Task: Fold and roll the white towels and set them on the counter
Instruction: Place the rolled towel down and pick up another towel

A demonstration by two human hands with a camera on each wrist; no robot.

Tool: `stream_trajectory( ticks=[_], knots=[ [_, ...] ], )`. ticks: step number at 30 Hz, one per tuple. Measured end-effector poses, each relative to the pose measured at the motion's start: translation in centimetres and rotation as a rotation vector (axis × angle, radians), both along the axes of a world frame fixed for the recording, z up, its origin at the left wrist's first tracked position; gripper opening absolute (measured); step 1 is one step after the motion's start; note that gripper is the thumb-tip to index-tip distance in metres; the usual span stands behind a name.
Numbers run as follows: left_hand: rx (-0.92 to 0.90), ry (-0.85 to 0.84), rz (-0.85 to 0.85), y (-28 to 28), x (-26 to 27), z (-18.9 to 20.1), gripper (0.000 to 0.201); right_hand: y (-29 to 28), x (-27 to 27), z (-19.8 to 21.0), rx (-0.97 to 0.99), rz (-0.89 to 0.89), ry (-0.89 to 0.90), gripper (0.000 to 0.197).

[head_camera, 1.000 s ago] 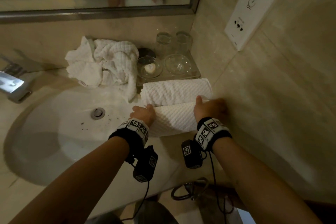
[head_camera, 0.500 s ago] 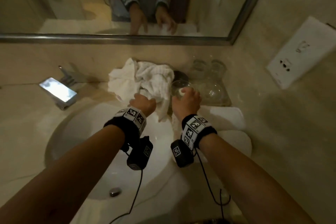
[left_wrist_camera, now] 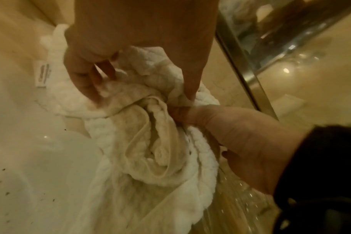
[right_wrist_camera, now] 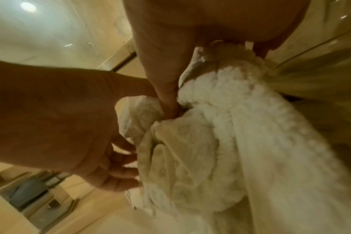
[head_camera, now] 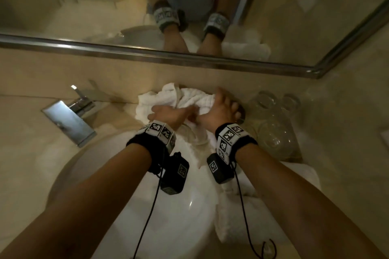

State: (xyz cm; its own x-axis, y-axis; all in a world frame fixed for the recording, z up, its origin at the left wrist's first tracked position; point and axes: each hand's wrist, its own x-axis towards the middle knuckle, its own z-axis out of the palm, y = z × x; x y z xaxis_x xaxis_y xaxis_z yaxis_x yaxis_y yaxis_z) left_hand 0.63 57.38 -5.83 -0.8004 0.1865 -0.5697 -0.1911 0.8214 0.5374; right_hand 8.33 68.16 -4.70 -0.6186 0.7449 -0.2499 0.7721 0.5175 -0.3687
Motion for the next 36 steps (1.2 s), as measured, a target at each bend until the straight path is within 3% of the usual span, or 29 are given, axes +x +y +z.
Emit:
stream_trajectory(
  ticks=[3, 5, 7, 9, 12, 15, 17, 20, 25, 27, 33, 36],
  knots=[
    [-0.086, -0.026, 0.067, 0.1, -0.7, 0.1, 0.137, 0.5, -0.8, 0.4, 0.034, 0.001, 0.018, 0.086],
    [-0.04, -0.057, 0.077, 0.0, -0.9, 0.3, 0.14, 0.7, -1.1, 0.9, 0.001, 0.021, 0.065, 0.074],
    [0.159, -0.076, 0.134, -0.4, -0.8, 0.4, 0.111, 0.1, -1.0, 1.3, -0.055, 0.035, 0.148, 0.064],
    [0.419, -0.113, 0.306, -1.4, -0.4, 1.1, 0.082, -0.9, -0.9, 1.3, -0.145, 0.019, 0.266, 0.056],
    [0.627, -0.134, 0.374, -3.3, 0.1, 2.5, 0.07, -3.2, -0.2, 2.1, -0.258, 0.033, 0.425, 0.052],
    [0.78, -0.154, 0.293, -4.9, 1.0, 5.1, 0.05, -5.2, 0.4, 5.1, -0.391, 0.031, 0.555, 0.044],
    [0.898, -0.151, 0.247, -5.9, 2.0, 7.3, 0.048, -6.5, 1.0, 7.3, -0.501, 0.011, 0.648, 0.04],
    [0.98, -0.087, 0.233, -8.0, 3.2, 10.5, 0.04, -8.4, 1.9, 10.3, -0.585, 0.013, 0.745, 0.039],
    [0.923, 0.032, 0.164, -12.7, 4.1, 14.6, 0.013, -11.7, 2.6, 13.7, -0.688, 0.045, 0.825, 0.042],
    [0.883, 0.061, 0.197, -15.2, 4.1, 15.3, 0.014, -14.0, 2.3, 14.4, -0.739, 0.052, 0.827, 0.046],
    [0.865, 0.126, 0.253, -21.7, 5.0, 16.2, 0.059, -19.8, 2.8, 14.9, -0.926, 0.12, 0.857, 0.053],
    [0.928, 0.151, 0.257, -24.9, 5.0, 17.9, 0.062, -22.9, 2.4, 15.9, -1.008, 0.129, 0.907, 0.061]
  ],
)
